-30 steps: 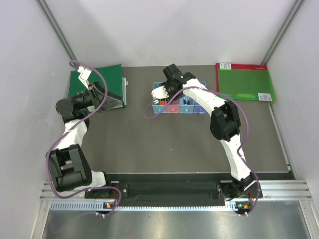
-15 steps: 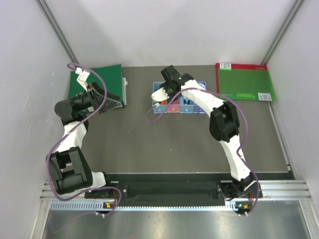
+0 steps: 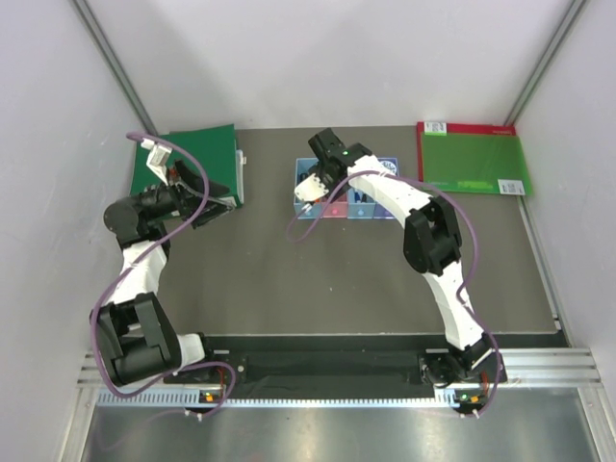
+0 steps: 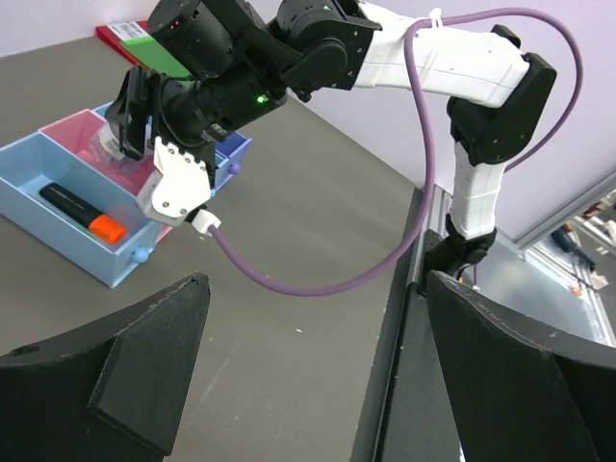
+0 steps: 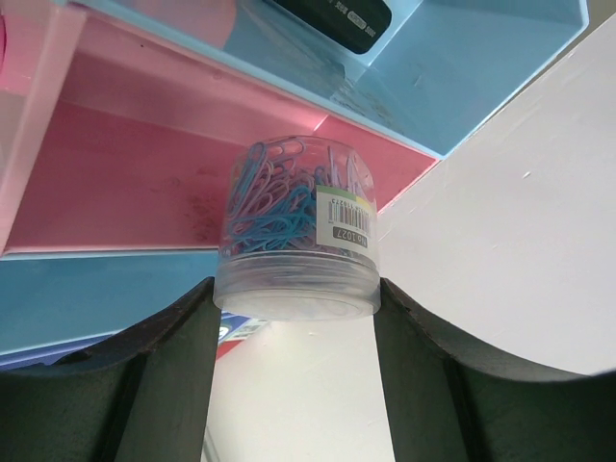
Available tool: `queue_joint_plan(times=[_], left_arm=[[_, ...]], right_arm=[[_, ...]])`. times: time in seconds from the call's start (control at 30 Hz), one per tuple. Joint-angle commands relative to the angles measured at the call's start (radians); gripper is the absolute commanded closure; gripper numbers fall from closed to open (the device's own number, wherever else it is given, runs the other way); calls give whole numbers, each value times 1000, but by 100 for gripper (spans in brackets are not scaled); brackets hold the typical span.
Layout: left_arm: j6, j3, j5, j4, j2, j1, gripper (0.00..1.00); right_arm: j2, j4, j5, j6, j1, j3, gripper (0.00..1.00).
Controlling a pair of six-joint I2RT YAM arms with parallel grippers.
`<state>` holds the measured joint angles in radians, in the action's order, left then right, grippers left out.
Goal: Sort the stationery into containers
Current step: Place the stationery in the storage box.
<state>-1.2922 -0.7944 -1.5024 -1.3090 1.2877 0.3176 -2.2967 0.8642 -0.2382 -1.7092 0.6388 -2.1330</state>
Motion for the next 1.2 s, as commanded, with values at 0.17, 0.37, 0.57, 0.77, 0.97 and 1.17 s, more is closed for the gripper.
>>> queue_joint_plan(times=[0.17,0.37,0.57,0.77,0.97,1.17], left_arm=[[137,17,-133,-69,-57,21,1],[249,17,-127,59,-83,34,1],[364,11,-117,211,-110,44,1],[482,-6,-110,372,-131,55,1],[505,-20,-105,399,-136,61,1],[498,-49,-91,398,-142,92,1]], right_arm=[[3,-1,-29,-41,35,-2,53],[8,1,-33,-36,38,7,38],[16,2,-38,-33,39,22,28],[19,-19,-41,-32,39,25,27],[49,-34,-20,38,33,-57,24],[228,-25,23,273,32,-70,8]])
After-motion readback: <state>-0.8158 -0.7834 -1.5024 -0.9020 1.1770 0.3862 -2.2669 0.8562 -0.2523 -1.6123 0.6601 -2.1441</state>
